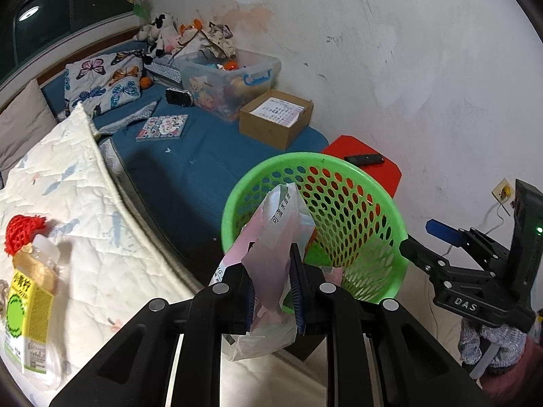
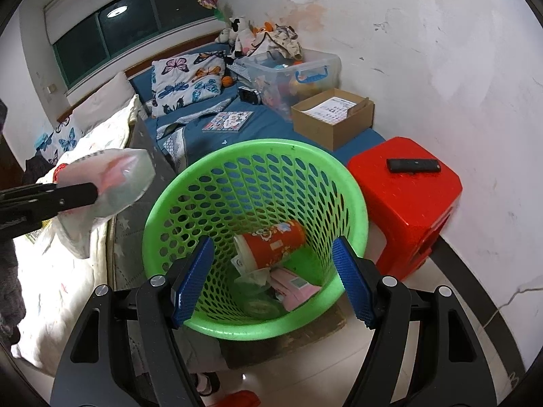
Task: Collect trash
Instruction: 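Open the right tool over the basket while the left tool drops the pink bag in, then reach the left tool back to the bed and grasp the yellow juice bottle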
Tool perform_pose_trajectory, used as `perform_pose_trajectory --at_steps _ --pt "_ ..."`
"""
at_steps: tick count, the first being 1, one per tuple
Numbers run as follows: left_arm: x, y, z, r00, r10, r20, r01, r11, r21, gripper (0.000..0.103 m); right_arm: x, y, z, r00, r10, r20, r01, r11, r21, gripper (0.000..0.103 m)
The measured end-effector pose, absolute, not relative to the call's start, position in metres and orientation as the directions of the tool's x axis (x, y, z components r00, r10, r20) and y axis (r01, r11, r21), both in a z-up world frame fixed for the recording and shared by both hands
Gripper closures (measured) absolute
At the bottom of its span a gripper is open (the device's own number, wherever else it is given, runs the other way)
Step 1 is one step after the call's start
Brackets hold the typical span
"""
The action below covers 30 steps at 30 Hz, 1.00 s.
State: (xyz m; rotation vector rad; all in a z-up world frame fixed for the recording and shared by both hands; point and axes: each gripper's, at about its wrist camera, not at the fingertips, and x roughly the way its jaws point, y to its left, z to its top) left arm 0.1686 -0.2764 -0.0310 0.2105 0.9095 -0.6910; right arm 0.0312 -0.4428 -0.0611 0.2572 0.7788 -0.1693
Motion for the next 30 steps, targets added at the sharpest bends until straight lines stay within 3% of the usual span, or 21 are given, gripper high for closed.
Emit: perform_pose_trajectory --at_steps 10,14,16,30 --pt "0.172 -0.321 -0.044 0.368 -0.480 -0.796 0.675 0.727 -0.126 0.083 0.019 -0.455 -0.062 0.699 -0.069 -0.712 0.273 0.946 0.177 0.031" --pt "0.169 -0.331 -0.046 0.373 -0.487 -0.790 0.689 0.716 -0.116 0.067 0.016 -0.459 -0.062 0.700 -0.074 -0.710 0.283 0.942 0.181 0.031" --pt "0.168 -0.333 -0.048 0.370 -0.493 -0.787 0.691 0.713 -0.121 0.052 0.014 -0.460 -0.062 0.700 -0.076 -0.710 0.287 0.940 0.183 0.031" --pt "0.167 -0.287 -0.045 0.414 -0.472 -0.778 0.627 0.768 -0.132 0.051 0.017 -0.445 -0.055 0.709 -0.047 -0.704 0.249 0.950 0.187 0.031"
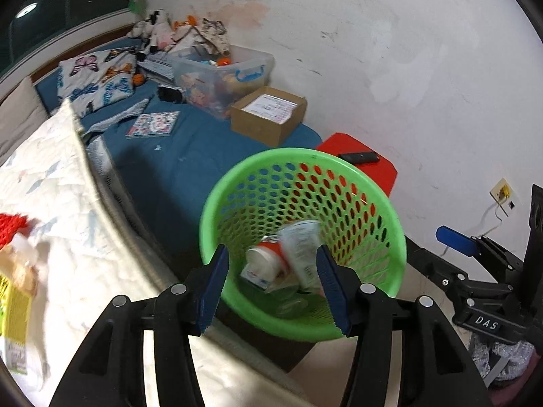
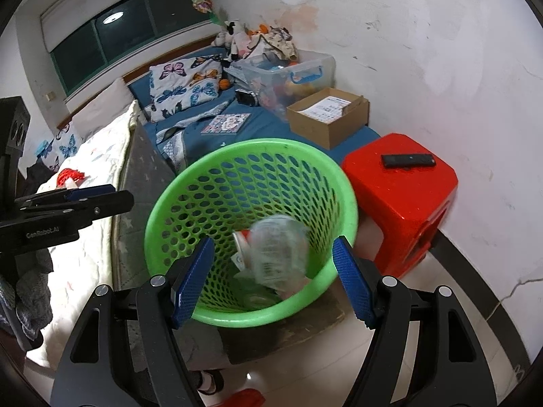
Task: Collect trash
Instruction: 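Reach the left tool back to the bed and grasp the yellow juice bottle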
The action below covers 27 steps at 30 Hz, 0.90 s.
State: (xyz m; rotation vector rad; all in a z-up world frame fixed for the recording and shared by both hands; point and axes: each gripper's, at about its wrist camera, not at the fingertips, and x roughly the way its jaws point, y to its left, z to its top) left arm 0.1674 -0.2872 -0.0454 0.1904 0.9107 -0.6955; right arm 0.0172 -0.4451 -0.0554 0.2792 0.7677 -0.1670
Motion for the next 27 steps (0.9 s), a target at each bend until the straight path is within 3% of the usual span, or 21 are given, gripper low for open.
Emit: perform_pose_trajectory --at_steps 25,27 --pt "0.183 -0.112 -0.024 0.638 -0.215 -0.739 0.324 0.946 0.004 0.051 0.060 -0.344 -0.038 0.718 0.095 -0.690 0.031 0.985 0.168 0.030" --pt "0.188 -0.102 -0.023 0.649 -0.187 -0.738 0.301 0.953 0.023 0.047 0.064 -0.336 -0.037 0.716 0.107 -0.690 0.016 0.986 0.169 0.030"
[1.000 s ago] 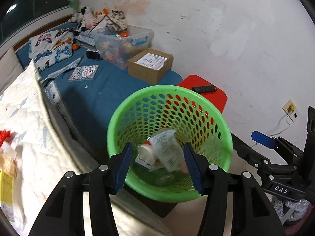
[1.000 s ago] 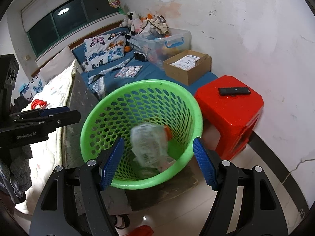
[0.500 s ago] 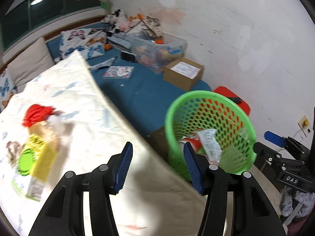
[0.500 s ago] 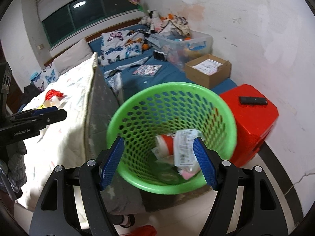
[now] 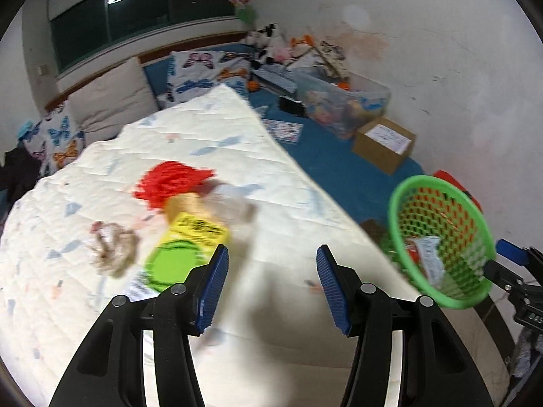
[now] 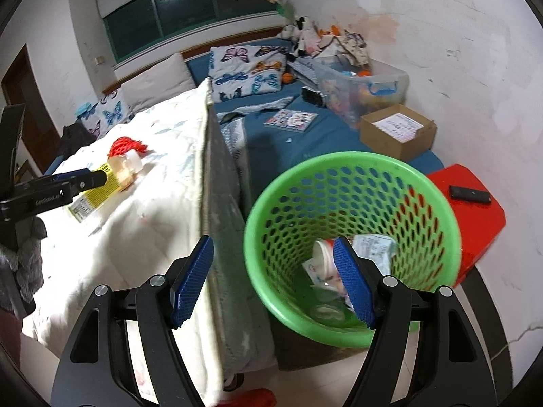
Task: Collect trash
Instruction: 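Reach the left tool back to the bed and grasp the yellow juice bottle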
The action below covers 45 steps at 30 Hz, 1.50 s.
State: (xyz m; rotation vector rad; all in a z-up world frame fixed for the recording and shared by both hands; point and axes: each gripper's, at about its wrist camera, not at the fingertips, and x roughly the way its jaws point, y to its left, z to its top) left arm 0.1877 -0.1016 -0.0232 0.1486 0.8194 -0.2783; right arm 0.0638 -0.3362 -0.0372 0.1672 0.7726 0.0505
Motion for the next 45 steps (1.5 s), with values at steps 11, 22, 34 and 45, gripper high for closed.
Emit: perform_pose_trajectory --at_steps 11,22,34,45 --pt "0.220 -0.070 -0.037 0.636 -0.088 -0.767 0.256 0.961 0.102 0.039 0.083 -0.297 -0.036 0.701 0.168 -0.693 -0.069 0.983 0.168 0.030" --pt "0.234 -0.066 -0.045 0.627 -0.044 -0.778 0.272 0.948 0.166 0.031 0.095 -0.278 -0.043 0.680 0.196 -0.707 -0.108 0.980 0.168 0.030" --pt "0.249 -0.074 -0.061 0.573 -0.055 -0.817 0.329 0.929 0.168 0.034 0.105 -0.268 -0.045 0.666 0.213 -0.715 -0.133 0.977 0.167 0.030" --pt "0.245 -0.073 -0.059 0.578 -0.106 -0.809 0.343 0.931 0.123 0.048 0.108 -0.256 -0.047 0.654 0.229 -0.721 -0.158 0.973 0.165 0.030"
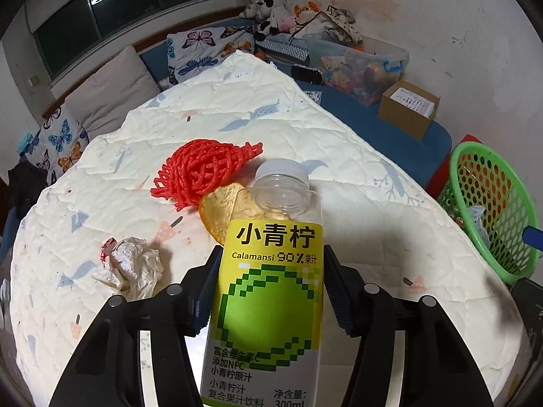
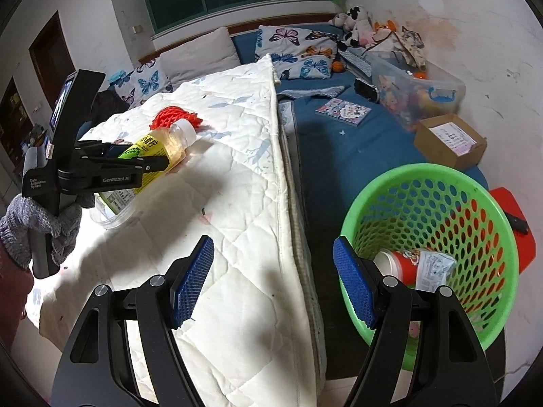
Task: Collect trash
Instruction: 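Reach the left tool back to the bed and grasp the yellow juice bottle, then grasp the clear plastic dish with the right tool while the left tool holds the bottle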
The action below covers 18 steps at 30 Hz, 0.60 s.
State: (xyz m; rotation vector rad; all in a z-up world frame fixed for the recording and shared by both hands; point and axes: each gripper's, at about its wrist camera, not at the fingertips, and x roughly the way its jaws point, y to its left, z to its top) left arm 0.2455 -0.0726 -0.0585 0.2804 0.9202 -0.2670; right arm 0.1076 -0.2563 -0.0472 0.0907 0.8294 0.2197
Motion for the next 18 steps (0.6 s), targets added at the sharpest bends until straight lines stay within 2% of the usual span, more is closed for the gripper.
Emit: perform_pose_trajectory --at_steps 10,18 --pt "0.214 -0.042 -0.015 0.653 -0.170 -0.738 0.306 0.951 0.051 0.048 0.112 -0.237 -0.045 0.645 0.266 -0.717 -0.200 0.963 0.178 0.030" --pt "0.189 -0.006 0.000 0.696 -0.136 -0.705 0.227 0.973 0.036 0.048 0.123 -0.212 -0.045 0.624 0.308 -0.718 -0.248 0.949 0.192 0.030"
